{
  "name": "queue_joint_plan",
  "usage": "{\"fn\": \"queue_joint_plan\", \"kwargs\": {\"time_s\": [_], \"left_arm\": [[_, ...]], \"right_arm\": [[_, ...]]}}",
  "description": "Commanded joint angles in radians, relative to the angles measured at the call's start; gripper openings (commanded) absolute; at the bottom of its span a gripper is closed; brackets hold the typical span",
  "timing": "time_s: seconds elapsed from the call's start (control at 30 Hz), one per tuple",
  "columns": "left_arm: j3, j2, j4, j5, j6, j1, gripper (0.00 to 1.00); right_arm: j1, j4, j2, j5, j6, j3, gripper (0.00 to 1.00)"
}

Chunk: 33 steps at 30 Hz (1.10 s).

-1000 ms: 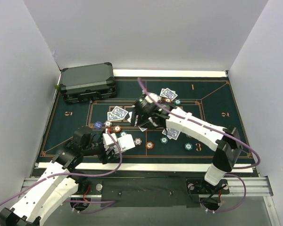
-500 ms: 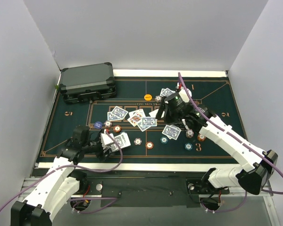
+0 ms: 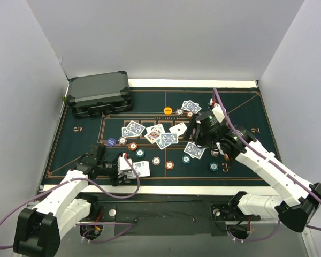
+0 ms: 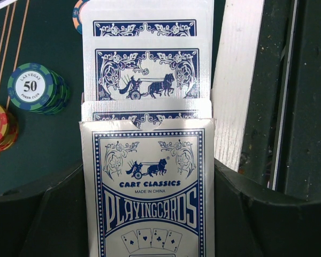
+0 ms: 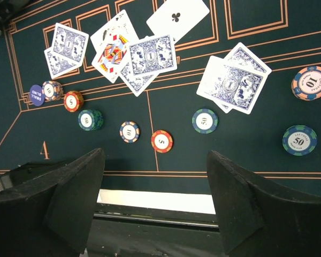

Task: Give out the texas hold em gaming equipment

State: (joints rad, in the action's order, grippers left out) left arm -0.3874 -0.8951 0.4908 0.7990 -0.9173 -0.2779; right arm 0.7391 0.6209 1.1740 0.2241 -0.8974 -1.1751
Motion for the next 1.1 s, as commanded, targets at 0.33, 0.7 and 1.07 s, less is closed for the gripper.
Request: {"fn": "queue_joint_plan", "kwargs": {"time_s": [0.33,0.7,1.07], "left_arm": [[-0.022,-0.119,-0.034,0.081,-0.141,0.051,0.00],[-0.056,-0.154,0.031,0.108,-0.198,0.066,0.08],[-0.067,-0.120,0.054,0.118,-0.190,0.065,0.85]], "right_arm": [[-0.018,0.040,-0.074,0.014,-0.015,0.023,0.73],[-0.030,0.045,-0.089,0.015,-0.023,0.034,0.73],[-0.033,0.060,-0.108,0.017,-0.029,0.025,0.74]]}}
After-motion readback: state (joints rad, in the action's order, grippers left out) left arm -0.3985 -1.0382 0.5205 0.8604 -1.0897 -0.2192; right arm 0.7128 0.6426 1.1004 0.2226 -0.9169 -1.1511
